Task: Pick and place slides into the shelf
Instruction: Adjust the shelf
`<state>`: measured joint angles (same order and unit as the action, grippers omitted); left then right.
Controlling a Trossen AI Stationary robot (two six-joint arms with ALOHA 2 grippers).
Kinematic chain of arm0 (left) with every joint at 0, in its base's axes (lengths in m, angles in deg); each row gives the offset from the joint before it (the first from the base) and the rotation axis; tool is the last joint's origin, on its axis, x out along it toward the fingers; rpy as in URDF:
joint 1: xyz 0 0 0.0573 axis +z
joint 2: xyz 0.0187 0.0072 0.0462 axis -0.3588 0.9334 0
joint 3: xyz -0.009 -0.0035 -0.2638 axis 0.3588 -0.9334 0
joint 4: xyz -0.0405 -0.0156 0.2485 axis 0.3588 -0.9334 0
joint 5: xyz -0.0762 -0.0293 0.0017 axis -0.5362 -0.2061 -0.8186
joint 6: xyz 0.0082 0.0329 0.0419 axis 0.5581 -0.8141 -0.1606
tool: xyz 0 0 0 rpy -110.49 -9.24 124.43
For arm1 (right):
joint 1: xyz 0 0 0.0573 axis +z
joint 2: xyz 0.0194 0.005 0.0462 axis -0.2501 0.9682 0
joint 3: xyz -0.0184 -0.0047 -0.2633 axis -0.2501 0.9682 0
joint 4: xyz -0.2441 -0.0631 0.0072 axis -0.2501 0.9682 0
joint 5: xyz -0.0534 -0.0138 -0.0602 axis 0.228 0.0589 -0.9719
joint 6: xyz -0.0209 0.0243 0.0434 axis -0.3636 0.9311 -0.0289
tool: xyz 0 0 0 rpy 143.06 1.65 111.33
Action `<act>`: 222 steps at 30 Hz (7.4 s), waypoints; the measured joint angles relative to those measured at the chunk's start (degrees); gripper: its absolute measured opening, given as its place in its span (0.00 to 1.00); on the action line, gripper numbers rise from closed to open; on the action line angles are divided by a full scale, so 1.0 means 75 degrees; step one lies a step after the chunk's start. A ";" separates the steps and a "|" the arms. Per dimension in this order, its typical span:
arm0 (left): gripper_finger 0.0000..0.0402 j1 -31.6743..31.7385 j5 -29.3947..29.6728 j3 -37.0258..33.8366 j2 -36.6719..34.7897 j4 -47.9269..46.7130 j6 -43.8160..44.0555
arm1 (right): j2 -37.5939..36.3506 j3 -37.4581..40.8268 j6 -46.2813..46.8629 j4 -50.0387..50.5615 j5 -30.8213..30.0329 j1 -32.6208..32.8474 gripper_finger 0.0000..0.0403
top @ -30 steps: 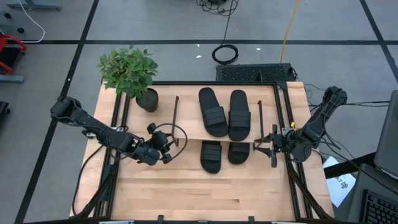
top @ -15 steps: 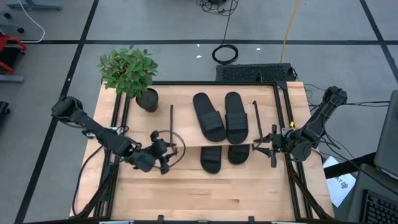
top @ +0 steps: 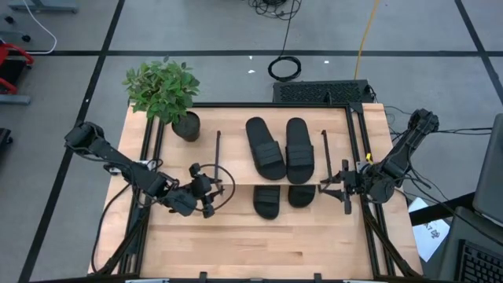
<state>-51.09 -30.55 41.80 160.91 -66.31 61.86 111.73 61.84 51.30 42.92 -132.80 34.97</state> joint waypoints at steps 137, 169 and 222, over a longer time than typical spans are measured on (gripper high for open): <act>0.91 0.0151 -0.0306 0.0029 -0.0294 -0.0097 -0.0748 | 0.0346 0.0790 -0.1476 -0.1082 -0.2364 0.1530 0.57; 0.91 0.0148 -0.0419 0.0017 -0.0286 0.0054 -0.0953 | 0.0309 0.0769 -0.0936 -0.1129 -0.3727 0.1559 0.57; 0.91 0.0303 0.0040 0.1345 -0.0268 0.0446 -0.3406 | -0.0076 0.0708 -0.9781 -0.8551 -0.4160 0.3354 0.36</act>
<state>-48.81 -30.25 51.89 158.90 -62.96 36.31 111.15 67.15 -22.05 -21.21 -164.00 60.12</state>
